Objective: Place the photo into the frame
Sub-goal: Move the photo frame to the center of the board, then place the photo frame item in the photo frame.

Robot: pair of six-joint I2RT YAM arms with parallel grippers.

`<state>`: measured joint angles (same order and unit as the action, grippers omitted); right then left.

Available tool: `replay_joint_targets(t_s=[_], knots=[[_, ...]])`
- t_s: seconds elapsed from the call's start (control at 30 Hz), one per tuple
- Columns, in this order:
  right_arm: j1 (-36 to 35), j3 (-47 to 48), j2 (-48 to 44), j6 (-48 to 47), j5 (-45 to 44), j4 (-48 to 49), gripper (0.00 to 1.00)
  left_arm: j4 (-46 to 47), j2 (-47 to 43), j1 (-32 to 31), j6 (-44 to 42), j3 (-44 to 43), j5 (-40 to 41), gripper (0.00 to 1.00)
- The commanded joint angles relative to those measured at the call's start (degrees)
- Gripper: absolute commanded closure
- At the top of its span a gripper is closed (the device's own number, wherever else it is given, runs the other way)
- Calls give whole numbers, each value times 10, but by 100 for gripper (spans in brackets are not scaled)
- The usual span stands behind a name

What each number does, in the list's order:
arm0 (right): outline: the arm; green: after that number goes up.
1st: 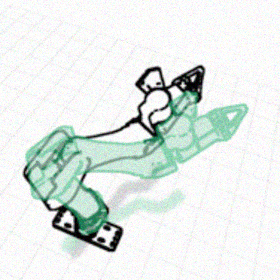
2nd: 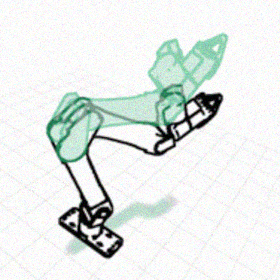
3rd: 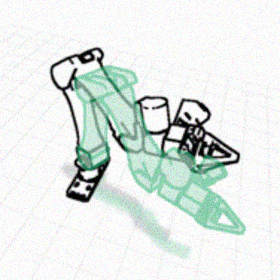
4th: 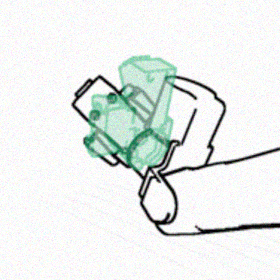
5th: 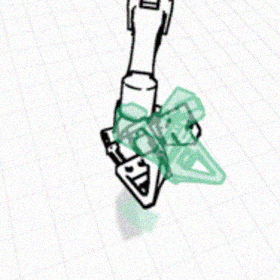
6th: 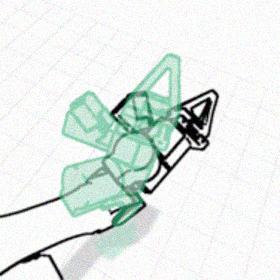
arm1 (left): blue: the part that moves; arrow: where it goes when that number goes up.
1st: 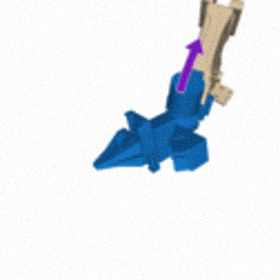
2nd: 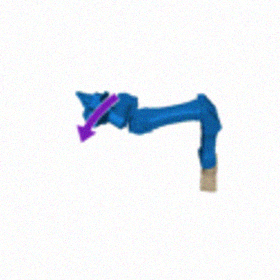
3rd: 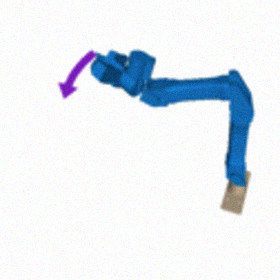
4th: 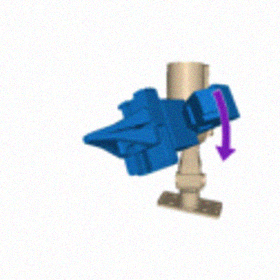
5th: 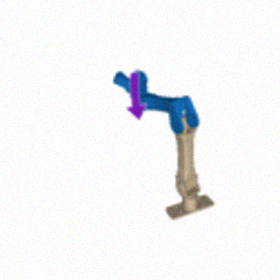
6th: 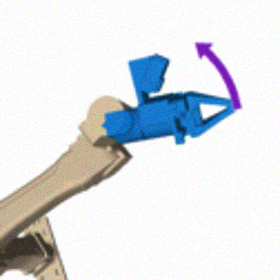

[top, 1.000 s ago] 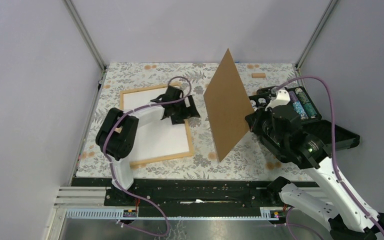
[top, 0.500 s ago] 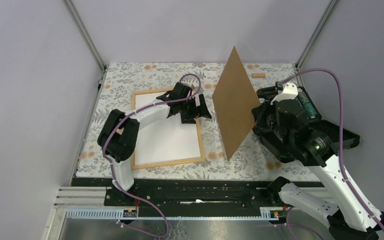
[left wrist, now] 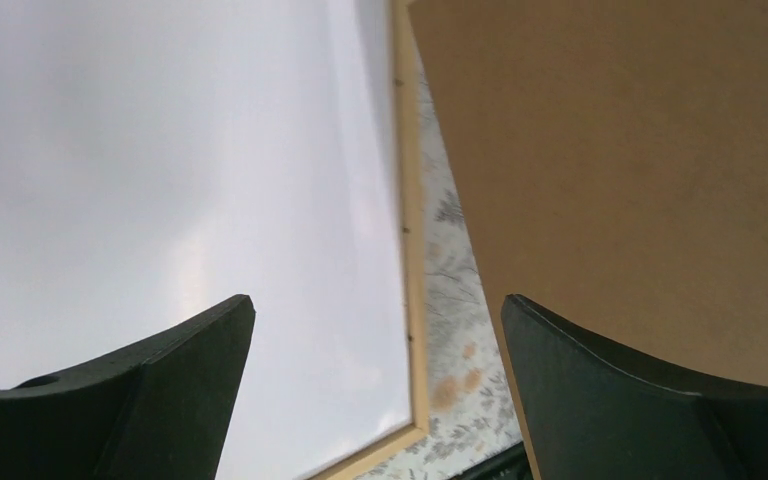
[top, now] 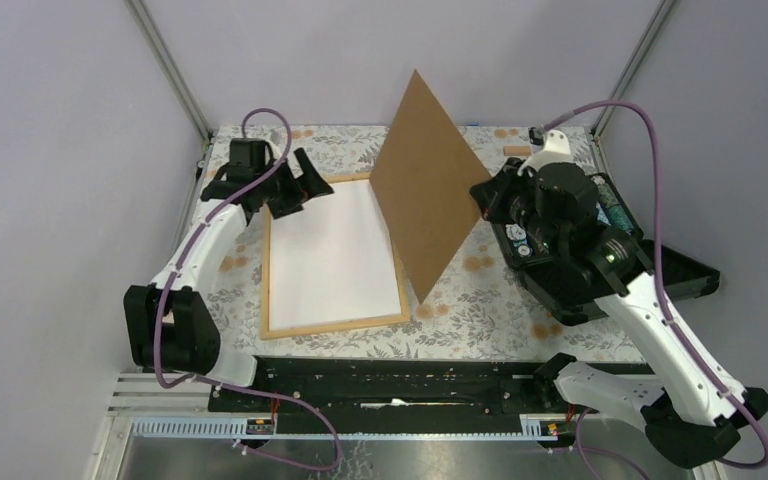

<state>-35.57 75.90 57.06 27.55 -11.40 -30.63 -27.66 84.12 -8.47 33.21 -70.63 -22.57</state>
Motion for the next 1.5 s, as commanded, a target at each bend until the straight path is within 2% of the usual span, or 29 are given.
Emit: replay_joint_targets(t_s=[0.0, 0.17, 0.37, 0.5, 1.0, 1.47], knots=[[-3, 24, 32, 63, 67, 161, 100, -63, -29, 67, -19, 23, 82, 2], [-3, -2, 71, 108, 101, 250, 100, -29, -51, 179, 48, 82, 136, 2], [-2, -13, 127, 147, 141, 338, 100, 1, -29, 216, 62, 131, 179, 1], [-2, -32, 149, 171, 159, 383, 100, 65, -17, 233, 83, 190, 111, 1], [5, -95, 178, 196, 168, 443, 100, 147, 4, 237, 108, 300, -45, 3], [29, -105, 159, 183, 183, 443, 100, 144, -4, 226, 110, 300, -91, 3]])
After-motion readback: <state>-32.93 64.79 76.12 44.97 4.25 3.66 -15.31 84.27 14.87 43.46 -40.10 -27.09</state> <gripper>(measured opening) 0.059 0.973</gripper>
